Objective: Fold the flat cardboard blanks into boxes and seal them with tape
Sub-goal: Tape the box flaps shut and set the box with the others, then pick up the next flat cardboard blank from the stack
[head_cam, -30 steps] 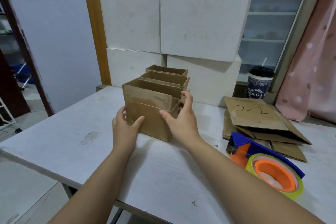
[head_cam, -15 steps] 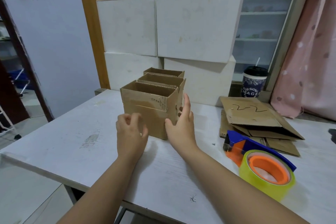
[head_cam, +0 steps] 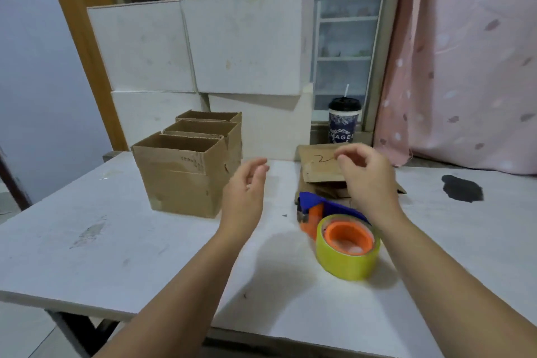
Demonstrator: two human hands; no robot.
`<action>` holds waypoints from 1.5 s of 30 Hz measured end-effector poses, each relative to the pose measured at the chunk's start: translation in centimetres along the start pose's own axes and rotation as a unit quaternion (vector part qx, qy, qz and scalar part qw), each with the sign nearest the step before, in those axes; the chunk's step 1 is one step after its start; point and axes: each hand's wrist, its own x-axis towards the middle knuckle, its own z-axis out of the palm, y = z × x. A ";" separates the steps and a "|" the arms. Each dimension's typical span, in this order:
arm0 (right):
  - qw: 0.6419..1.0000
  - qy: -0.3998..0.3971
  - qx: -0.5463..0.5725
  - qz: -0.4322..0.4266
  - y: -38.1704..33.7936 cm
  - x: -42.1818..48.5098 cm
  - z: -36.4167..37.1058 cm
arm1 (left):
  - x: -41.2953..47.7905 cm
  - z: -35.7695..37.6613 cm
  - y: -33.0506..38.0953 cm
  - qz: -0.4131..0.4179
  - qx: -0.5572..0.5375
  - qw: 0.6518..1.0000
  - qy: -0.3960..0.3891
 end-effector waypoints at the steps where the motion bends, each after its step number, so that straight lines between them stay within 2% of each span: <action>1: 0.999 0.035 0.002 0.023 1.2 0.6 -1.3 | 0.6 1.1 0.6 -0.026 -0.036 0.999 0.003; 5: 0.987 0.112 0.006 0.119 6.7 1.8 -4.1 | 3.4 5.4 0.4 -0.157 -0.100 0.982 -0.014; 9: 0.985 0.105 -0.012 0.139 11.7 1.7 -4.8 | 5.8 8.2 -2.5 -0.258 -0.157 0.953 -0.019; 12: 0.983 0.109 -0.005 0.150 13.8 2.3 -4.7 | 6.8 9.4 -4.3 -0.333 -0.225 0.916 -0.011; 16: 0.960 0.147 0.027 0.237 15.2 4.0 -4.3 | 7.0 10.7 -5.1 -0.374 -0.280 0.882 -0.059; 19: 0.960 0.119 -0.010 0.252 16.2 5.2 -4.1 | 7.3 11.1 -5.7 -0.358 -0.297 0.883 -0.063; 22: 0.962 0.091 -0.061 0.250 16.9 5.6 -4.0 | 7.2 11.1 -6.5 -0.313 -0.251 0.909 -0.110; 25: 0.963 0.095 -0.059 0.244 16.9 5.4 -4.1 | 6.9 11.1 -7.2 -0.253 -0.192 0.934 -0.162; 27: 0.966 0.105 -0.040 0.231 16.6 5.1 -4.1 | 6.9 11.0 -7.2 -0.242 -0.198 0.935 -0.167; 31: 0.973 0.120 0.002 0.199 15.7 4.6 -4.5 | 6.8 10.5 -7.1 -0.211 -0.233 0.936 -0.160; 34: 0.979 0.110 0.023 0.171 13.9 4.6 -4.8 | 7.0 10.1 -5.9 -0.144 -0.212 0.957 -0.133; 37: 0.991 0.084 0.054 0.089 10.4 4.9 -4.6 | 7.3 9.1 -3.3 -0.062 -0.169 0.979 -0.097; 42: 0.991 -0.022 0.135 0.012 3.3 4.4 -3.7 | 5.8 6.8 1.3 0.050 -0.158 0.986 -0.031; 45: 0.987 -0.086 0.126 -0.052 0.2 3.6 -3.3 | 4.4 4.9 2.7 0.045 -0.143 0.989 -0.010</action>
